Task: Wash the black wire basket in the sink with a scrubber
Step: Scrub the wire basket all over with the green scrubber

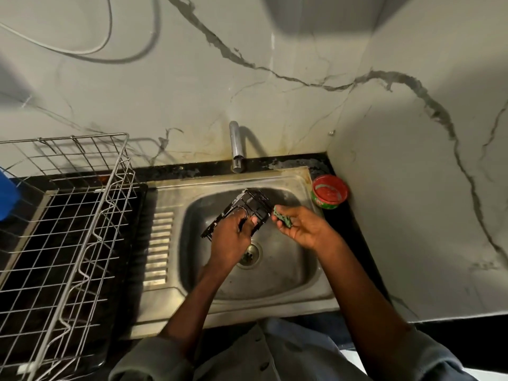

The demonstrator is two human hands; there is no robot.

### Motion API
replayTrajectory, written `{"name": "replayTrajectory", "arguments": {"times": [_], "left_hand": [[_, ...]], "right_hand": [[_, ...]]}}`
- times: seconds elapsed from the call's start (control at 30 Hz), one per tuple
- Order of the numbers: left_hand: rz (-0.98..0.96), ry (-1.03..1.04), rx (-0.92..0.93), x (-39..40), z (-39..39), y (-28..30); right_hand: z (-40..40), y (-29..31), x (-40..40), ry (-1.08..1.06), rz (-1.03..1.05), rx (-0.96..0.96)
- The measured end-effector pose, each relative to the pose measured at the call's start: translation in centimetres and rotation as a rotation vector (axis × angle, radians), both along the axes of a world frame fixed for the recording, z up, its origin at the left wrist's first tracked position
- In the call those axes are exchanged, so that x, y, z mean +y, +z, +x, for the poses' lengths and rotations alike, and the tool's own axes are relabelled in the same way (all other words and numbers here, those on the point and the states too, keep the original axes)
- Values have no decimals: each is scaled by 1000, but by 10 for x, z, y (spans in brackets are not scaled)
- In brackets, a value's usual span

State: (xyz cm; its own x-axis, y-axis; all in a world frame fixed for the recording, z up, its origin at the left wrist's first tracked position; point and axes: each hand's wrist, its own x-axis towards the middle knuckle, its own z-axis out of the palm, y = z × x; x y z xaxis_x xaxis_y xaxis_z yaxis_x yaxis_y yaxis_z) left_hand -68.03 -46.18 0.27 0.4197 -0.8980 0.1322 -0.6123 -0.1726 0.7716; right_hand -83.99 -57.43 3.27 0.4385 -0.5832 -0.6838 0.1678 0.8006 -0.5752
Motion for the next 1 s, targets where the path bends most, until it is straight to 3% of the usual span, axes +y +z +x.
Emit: {"name": "replayTrajectory", "arguments": {"times": [0.1,0.27,0.47,0.67,0.8,0.9,1.0], "left_hand": [[23,-23,-78,7,1,-5],[68,-119,-313,22,-11,-11],[26,-275,-561,34,-25,-17],[-29,-334,-669,35,-22,-29],[-146,-221,-438,54,-6,-21],[-331,98,-200,70,13,-9],[-183,391,149,51,41,-23]], "right_hand": [[0,-2,4,7,-117,79],[16,-2,10,83,-297,493],[22,0,13,378,-179,578],[20,-8,12,332,-245,540],[11,-9,14,288,-289,464],[1,-12,14,314,-337,444],[-2,-12,17,360,-463,481]]}}
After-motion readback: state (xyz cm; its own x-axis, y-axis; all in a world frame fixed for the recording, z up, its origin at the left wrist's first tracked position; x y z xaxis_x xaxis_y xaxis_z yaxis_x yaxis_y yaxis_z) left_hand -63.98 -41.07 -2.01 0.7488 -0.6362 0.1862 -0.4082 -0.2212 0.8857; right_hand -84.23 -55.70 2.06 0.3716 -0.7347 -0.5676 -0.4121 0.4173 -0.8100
